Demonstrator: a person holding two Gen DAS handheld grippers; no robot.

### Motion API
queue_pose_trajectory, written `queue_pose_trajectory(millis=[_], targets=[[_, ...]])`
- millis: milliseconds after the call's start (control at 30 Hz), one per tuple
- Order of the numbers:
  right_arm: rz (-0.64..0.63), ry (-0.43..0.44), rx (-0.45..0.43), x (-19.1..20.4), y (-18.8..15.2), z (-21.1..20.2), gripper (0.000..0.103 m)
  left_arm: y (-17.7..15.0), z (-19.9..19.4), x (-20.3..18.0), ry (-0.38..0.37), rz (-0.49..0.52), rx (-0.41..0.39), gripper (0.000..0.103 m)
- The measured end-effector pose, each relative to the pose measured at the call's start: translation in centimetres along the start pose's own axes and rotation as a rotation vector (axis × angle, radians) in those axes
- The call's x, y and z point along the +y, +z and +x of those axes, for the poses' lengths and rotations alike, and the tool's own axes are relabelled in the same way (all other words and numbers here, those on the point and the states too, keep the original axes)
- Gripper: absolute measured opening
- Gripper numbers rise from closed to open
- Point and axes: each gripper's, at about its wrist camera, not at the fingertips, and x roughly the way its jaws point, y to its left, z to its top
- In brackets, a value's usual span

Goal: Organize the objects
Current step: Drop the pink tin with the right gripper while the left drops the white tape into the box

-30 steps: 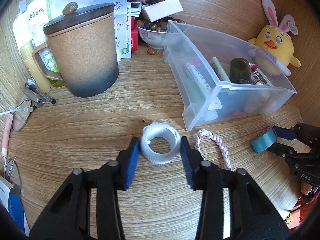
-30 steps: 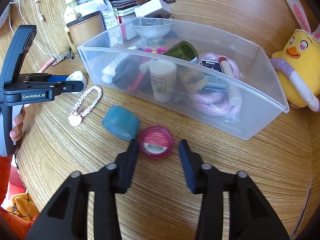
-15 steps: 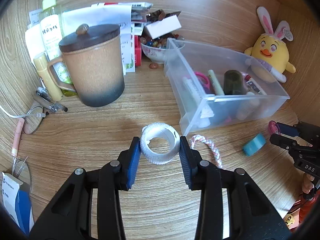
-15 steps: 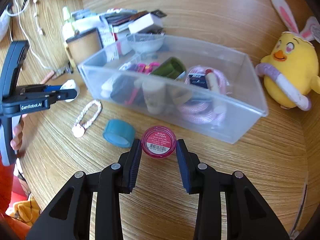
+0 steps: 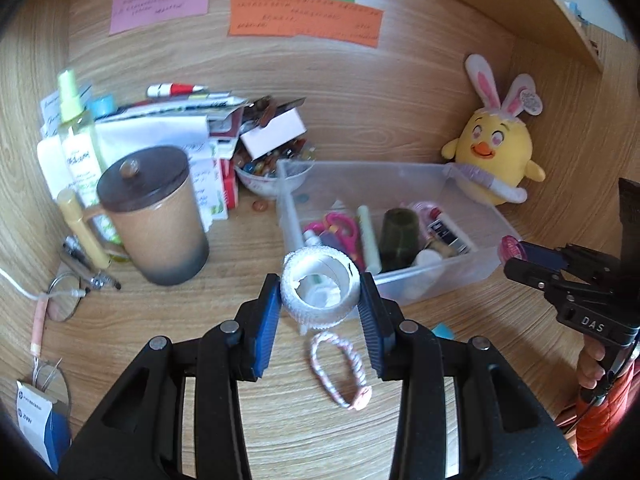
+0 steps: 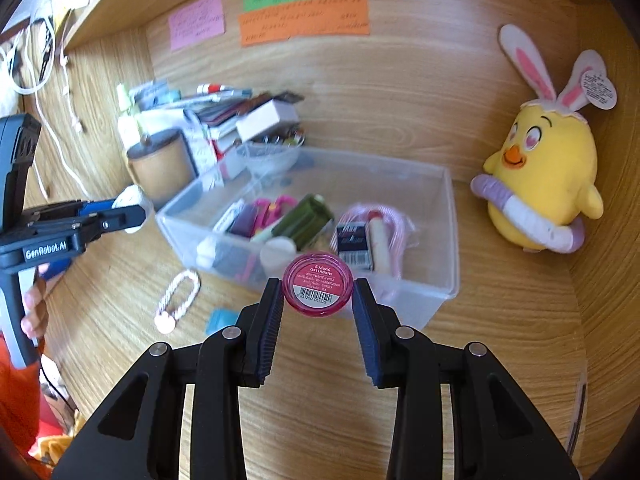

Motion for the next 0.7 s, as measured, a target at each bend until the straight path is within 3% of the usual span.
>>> queue_pose_trajectory(millis=[267, 700], targets=[[0.065, -0.023, -0.011, -1.9, 1.6, 1.1, 0.032, 1.7, 1.7, -2.5, -0.051, 0.045, 0.011, 0.038], [0.080, -0.075, 0.043, -3.6, 2.7, 4.8, 0.032, 2.3, 6.4, -4.1, -0.045, 0.091, 0.085, 0.038]])
